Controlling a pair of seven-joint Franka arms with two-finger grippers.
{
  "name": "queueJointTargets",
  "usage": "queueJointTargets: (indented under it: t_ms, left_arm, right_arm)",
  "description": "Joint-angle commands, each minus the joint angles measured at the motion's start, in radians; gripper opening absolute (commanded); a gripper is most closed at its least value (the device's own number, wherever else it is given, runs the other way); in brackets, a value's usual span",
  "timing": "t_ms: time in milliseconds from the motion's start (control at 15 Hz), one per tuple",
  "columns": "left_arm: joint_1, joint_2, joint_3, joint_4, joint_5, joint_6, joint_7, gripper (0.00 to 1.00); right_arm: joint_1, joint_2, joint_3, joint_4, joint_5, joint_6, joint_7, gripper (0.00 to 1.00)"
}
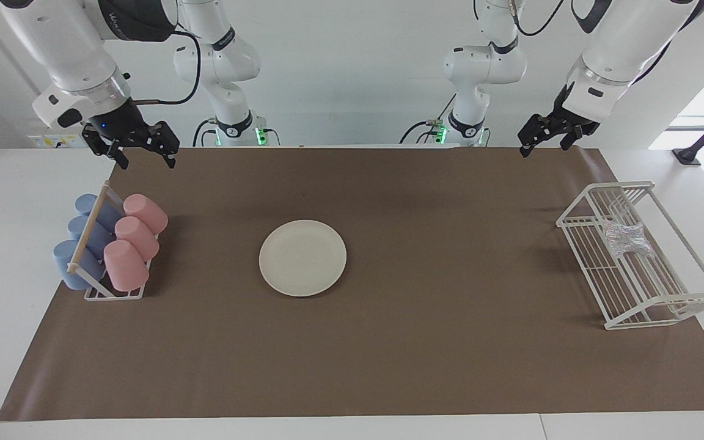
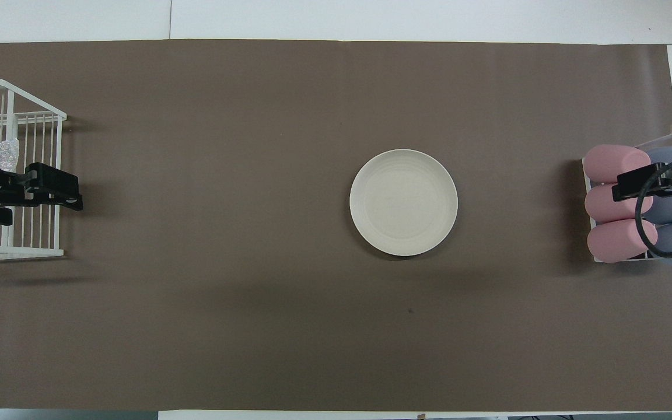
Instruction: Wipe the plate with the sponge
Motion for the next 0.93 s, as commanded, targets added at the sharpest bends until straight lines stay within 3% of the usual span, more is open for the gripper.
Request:
queueJointTargets:
  t_ms: [0,400,667,867]
  left_arm:
    - [0.015,-0.016,-0.005,-0.009,-0.007,0.011,0.004,1.0]
    - [-0.001,-0.014,-0.011,-0.065,0.18,0.022,0.003,1.0]
    - [-0.015,0.023,-0.013,-0.17,0.419,0.127,0.004,1.0]
    - [-0.016,0.16,-0.013,-0.179,0.661,0.181,0.003,1.0]
  right_arm:
    - [-0.005,0.006,0.01,0.009,-0.01,-0.002,0.043,1.0]
    - [0.001,0.003,0.013,0.006,-0.006,0.001,0.063,1.0]
    - [0.009,0.003,0.013,0.006,-0.006,-0.002,0.104,1.0]
    - [0.009,0.003,0.012,0.006,-0.006,-0.003,0.106,1.0]
